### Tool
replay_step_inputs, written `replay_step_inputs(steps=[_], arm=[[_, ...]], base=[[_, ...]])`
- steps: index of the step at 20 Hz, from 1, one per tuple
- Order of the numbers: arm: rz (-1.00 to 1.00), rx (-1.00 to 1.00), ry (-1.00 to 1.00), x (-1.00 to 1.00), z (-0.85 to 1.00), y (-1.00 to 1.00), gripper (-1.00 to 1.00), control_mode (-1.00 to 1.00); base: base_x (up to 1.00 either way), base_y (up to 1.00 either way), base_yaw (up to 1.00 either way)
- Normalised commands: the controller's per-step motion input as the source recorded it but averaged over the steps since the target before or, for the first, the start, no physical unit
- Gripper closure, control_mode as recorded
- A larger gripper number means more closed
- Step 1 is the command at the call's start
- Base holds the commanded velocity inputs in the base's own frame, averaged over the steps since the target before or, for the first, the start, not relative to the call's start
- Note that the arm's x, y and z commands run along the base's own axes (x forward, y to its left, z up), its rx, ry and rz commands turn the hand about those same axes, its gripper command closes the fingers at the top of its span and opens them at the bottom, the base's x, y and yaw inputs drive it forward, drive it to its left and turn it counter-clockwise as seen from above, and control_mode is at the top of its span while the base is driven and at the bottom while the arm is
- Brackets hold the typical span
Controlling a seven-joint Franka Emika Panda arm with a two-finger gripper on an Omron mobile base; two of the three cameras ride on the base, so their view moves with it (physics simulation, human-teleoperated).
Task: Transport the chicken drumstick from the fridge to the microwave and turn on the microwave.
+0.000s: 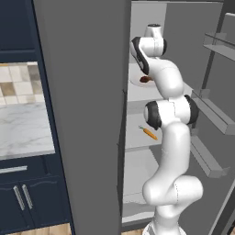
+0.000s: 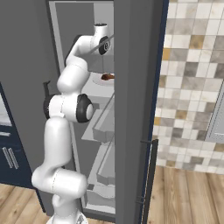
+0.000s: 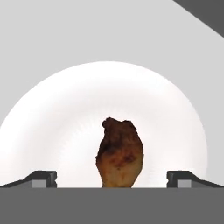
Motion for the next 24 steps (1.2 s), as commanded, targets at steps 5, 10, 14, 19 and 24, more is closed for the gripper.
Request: replay_step_inputs(steps=[5,10,14,19,24], arm=[[0.0,0.0,0.04,0.03,-0.1,0.0,-1.0,-1.0],[0.0,0.0,0.0,0.06,-0.04,0.0,-1.0,-1.0],[0.0,0.0,0.0,0.01,-0.06,0.0,-1.0,-1.0],[0.0,0.0,0.0,0.0,-0.07,0.0,-1.0,-1.0],[0.0,0.0,0.0,-0.06,-0.04,0.01,-1.0,-1.0]], base=[[0.0,0.0,0.0],[0.0,0.0,0.0],[0.0,0.0,0.0],[0.0,0.0,0.0],[0.0,0.0,0.0]])
